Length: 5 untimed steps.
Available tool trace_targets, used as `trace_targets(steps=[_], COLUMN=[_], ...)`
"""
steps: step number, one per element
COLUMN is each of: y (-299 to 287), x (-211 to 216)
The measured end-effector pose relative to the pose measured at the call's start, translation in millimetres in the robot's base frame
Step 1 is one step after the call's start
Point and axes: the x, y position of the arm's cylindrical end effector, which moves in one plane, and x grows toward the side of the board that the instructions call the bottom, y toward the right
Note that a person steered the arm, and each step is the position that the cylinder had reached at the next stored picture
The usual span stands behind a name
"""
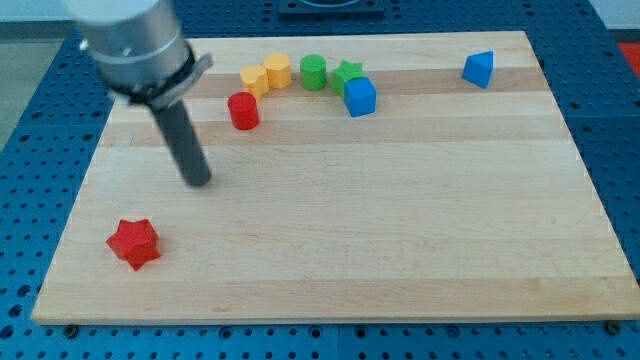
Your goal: Slightly move the yellow heart and red circle to the right
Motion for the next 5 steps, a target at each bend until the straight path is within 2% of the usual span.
trace_targets(steps=[2,4,5], y=[-2.2,-6.5,11.3], x=[-32.7,-181.3,-180.3])
